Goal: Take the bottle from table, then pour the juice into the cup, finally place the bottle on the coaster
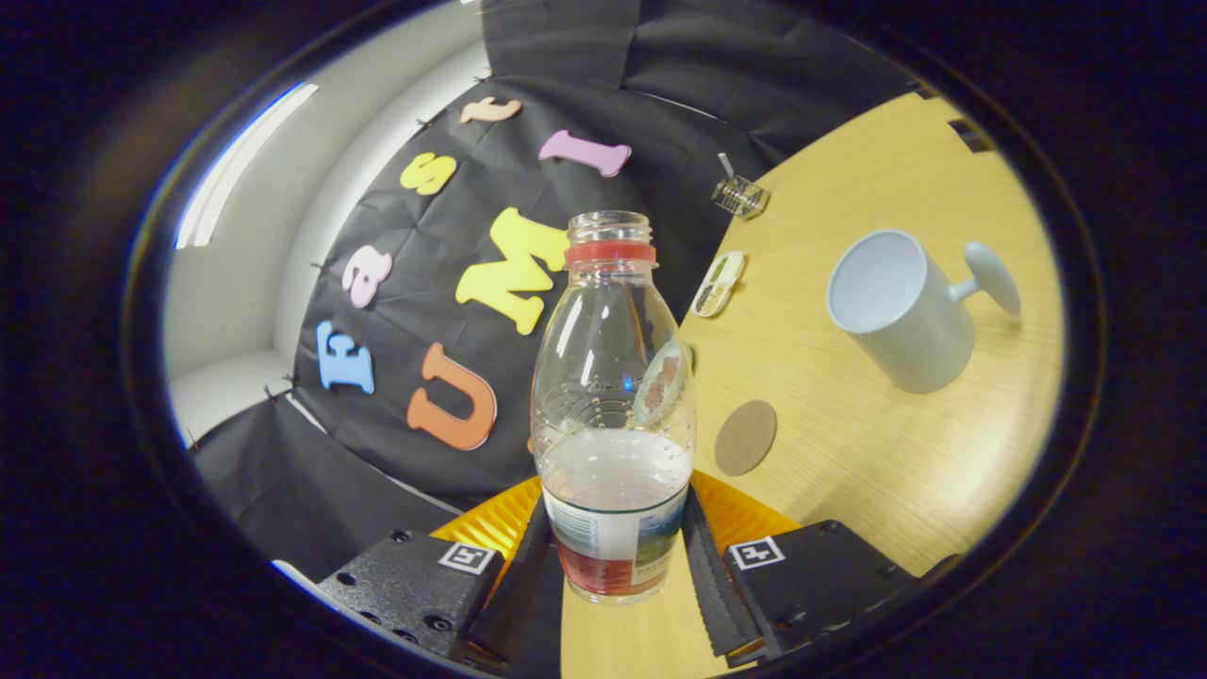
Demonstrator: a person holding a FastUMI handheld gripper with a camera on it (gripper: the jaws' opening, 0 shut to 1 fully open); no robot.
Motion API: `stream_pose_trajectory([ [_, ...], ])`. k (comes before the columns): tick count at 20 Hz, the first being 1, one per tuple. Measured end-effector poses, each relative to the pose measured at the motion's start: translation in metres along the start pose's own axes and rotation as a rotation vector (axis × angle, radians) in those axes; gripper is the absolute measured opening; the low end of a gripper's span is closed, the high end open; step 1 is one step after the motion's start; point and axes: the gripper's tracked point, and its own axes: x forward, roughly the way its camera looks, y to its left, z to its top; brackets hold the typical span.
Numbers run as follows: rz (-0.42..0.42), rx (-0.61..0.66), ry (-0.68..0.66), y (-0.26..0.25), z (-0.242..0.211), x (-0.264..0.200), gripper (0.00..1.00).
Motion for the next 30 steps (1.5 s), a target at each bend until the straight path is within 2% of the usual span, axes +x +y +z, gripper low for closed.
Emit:
stream_pose_trajectory([
  [6, 0.027, 0.266, -0.037, -0.013, 0.013, 0.008, 0.75],
  [8, 0.028, 0.320, -0.050, -0.018, 0.017, 0.008, 0.75],
  [15, 0.004, 0.435, -0.040, -0.021, 0.014, 0.014, 0.75],
  [24, 0.060, 0.581, -0.045, -0.001, 0.020, 0.019, 0.75],
  [30, 0.067, 0.627, -0.046, 0.003, 0.023, 0.020, 0.75],
])
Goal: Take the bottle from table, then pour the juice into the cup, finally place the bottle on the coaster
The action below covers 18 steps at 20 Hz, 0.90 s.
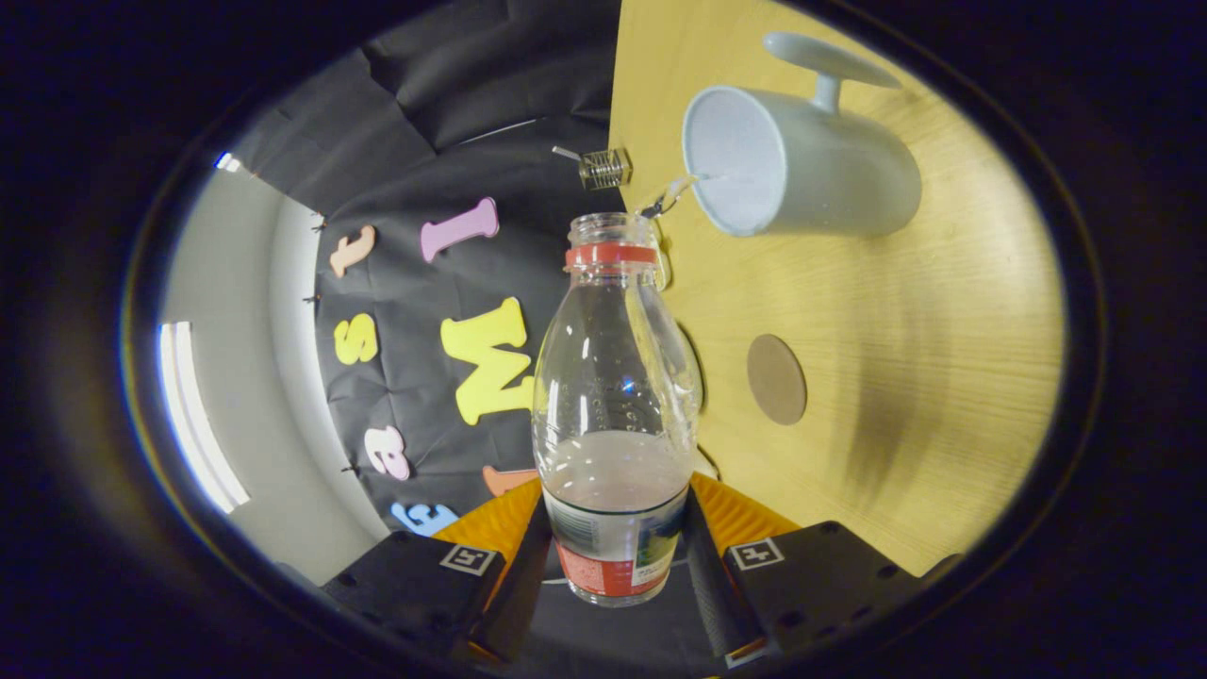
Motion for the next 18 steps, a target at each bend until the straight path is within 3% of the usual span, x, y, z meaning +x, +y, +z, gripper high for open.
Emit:
stream_pose_trajectory([
  [18, 0.078, 0.128, 0.003, 0.016, -0.005, 0.005, 0.75],
])
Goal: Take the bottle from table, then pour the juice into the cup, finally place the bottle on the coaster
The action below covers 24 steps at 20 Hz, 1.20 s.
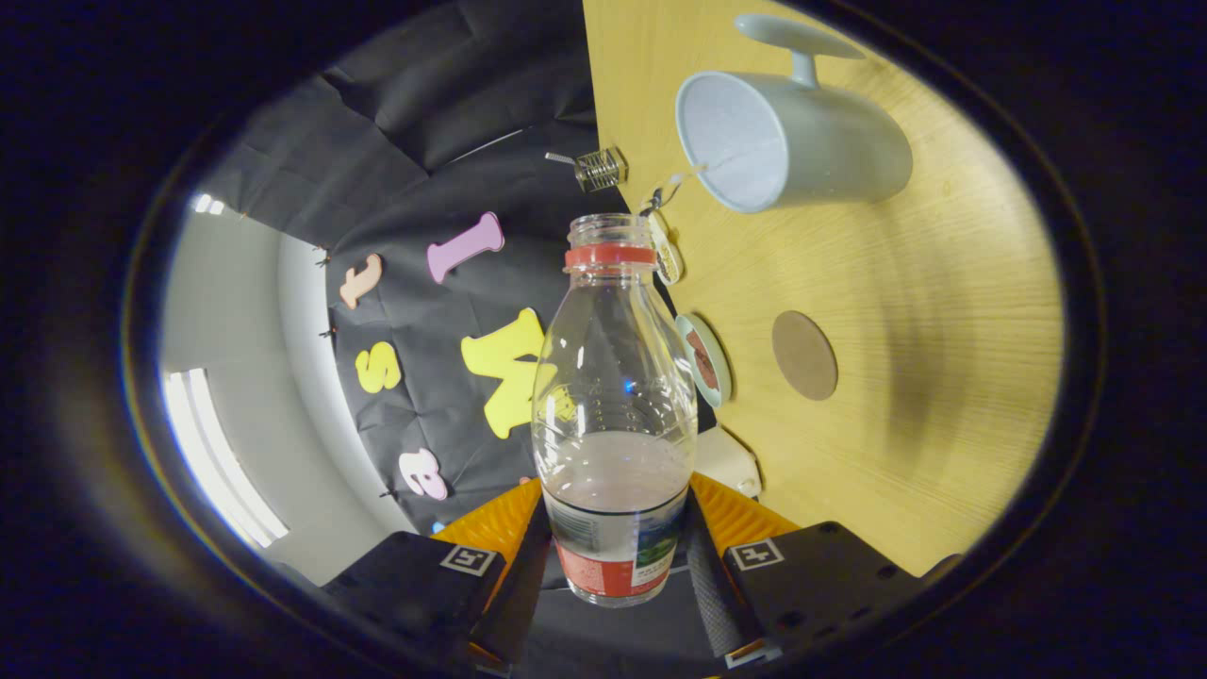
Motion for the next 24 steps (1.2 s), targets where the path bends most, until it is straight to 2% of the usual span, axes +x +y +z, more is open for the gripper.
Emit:
stream_pose_trajectory([
  [17, 0.132, 0.183, -0.029, 0.021, 0.006, 0.001, 0.75],
  [24, 0.143, 0.230, -0.022, 0.025, 0.006, 0.001, 0.75],
])
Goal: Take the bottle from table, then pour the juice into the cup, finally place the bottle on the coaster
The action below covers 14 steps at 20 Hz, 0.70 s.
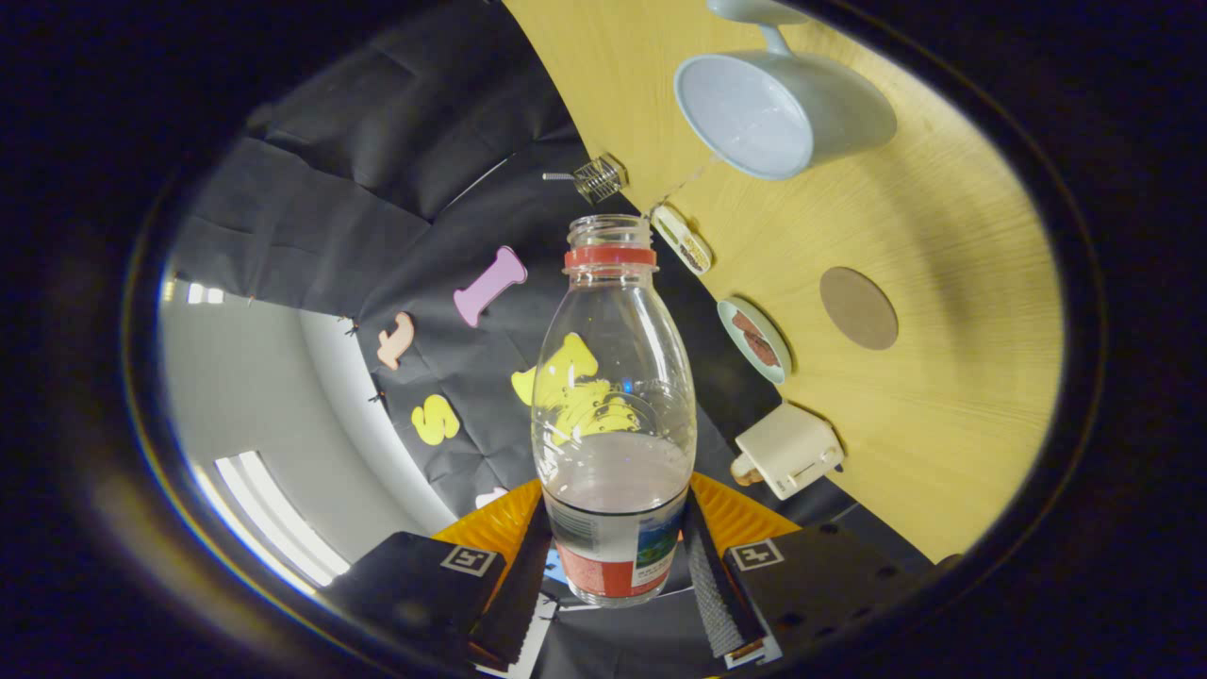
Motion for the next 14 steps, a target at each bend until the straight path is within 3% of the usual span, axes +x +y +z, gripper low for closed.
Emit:
stream_pose_trajectory([
  [10, 0.004, -0.024, 0.004, 0.000, 0.015, -0.008, 0.74],
  [14, -0.068, -0.165, 0.036, -0.020, 0.004, -0.005, 0.75],
])
